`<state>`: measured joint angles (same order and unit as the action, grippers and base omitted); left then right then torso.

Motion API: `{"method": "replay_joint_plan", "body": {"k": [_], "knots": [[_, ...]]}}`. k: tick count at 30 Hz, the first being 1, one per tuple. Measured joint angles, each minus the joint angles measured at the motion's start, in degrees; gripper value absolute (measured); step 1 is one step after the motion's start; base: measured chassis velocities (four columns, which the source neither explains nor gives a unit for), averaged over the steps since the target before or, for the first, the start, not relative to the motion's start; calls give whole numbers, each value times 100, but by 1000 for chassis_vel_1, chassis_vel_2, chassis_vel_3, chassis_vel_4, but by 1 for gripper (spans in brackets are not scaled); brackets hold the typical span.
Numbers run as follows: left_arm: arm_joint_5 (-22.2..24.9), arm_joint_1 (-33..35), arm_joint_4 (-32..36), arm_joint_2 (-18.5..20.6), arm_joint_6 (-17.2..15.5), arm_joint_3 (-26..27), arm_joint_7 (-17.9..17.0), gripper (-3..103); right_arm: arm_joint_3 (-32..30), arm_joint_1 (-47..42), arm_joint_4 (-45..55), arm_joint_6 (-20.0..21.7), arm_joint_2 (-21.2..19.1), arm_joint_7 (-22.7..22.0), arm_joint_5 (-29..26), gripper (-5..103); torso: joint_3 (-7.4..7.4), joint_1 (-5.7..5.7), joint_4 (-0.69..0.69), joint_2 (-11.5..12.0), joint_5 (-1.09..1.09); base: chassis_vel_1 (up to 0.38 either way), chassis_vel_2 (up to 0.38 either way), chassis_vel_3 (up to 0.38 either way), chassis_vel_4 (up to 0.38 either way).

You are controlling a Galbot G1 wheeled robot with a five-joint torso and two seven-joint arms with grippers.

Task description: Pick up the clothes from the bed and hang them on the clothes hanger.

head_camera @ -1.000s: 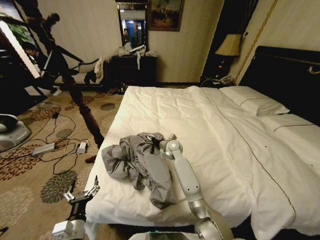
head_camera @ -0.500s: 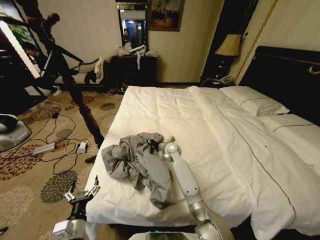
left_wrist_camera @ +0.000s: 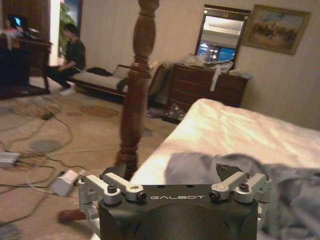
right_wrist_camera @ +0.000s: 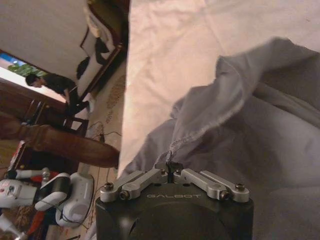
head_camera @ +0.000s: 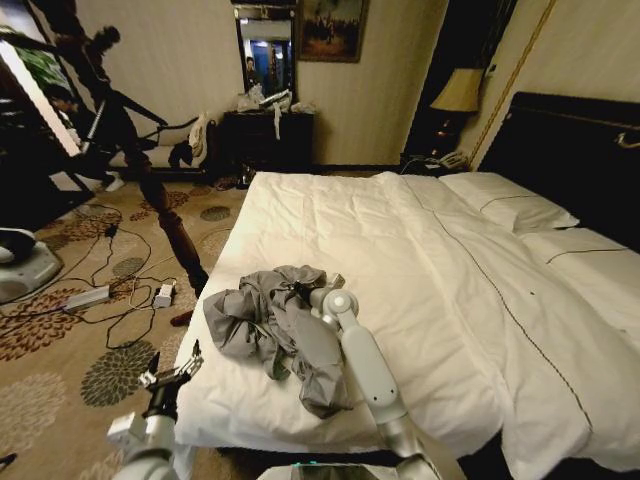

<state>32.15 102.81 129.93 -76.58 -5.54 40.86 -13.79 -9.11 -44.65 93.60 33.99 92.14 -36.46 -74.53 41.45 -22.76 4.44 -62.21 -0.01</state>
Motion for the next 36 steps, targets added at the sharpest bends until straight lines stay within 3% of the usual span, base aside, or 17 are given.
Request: {"method": "replay_joint_plan", "body": {"k": [2, 4, 5, 6, 8, 9, 10, 17, 24, 36], "knots": [[769, -484, 102, 505, -329, -250, -293, 100, 41, -83, 271, 37, -116, -42, 48, 0, 0, 0, 1, 0, 1, 0, 0, 0, 0], [1018, -607, 120, 623, -406, -325, -381, 100, 40, -101, 323, 43, -179, -60, 48, 0, 0, 0, 3, 0, -1, 0, 0, 0, 0], [1704, -964, 142, 896, -607, -508, -642, 100, 34, -148, 445, 55, -343, -105, 48, 0, 0, 0, 5, 0, 0, 0, 0, 0, 0], [2090, -1181, 137, 1036, -722, -597, -799, 100, 23, -178, 507, 59, -432, -134, 43, 0, 0, 0, 6, 0, 0, 0, 0, 0, 0], [2268, -1286, 122, 1097, -775, -640, -862, 100, 16, -192, 534, 60, -472, -153, 37, 0, 0, 0, 5, 0, 2, 0, 0, 0, 0], [2780, -1628, -5, 1257, -919, -784, -1048, 100, -9, -233, 612, 68, -580, -235, 10, 0, 0, -1, 4, 0, 2, 0, 0, 0, 0], [2968, -1819, -124, 1319, -964, -867, -1116, 100, -23, -253, 638, 69, -622, -280, 10, 0, 0, 0, 3, 0, 1, 0, 0, 0, 0], [3528, -2807, -855, 1390, -1048, -1399, -1183, 100, -157, -364, 657, 73, -589, -343, 47, 0, 1, -1, 1, 0, 1, 0, 0, 0, 0], [4220, -3747, -1616, 1035, -977, -1809, -1051, 100, -173, -589, 767, 84, -460, -365, 151, 0, 1, -1, 2, 0, 1, 0, 0, 0, 0], [4410, -4168, -2224, 772, -972, -2011, -1142, 100, -204, -740, 913, 84, -597, -392, 128, 0, 0, 0, 0, 0, 1, 0, 0, 0, 0]]}}
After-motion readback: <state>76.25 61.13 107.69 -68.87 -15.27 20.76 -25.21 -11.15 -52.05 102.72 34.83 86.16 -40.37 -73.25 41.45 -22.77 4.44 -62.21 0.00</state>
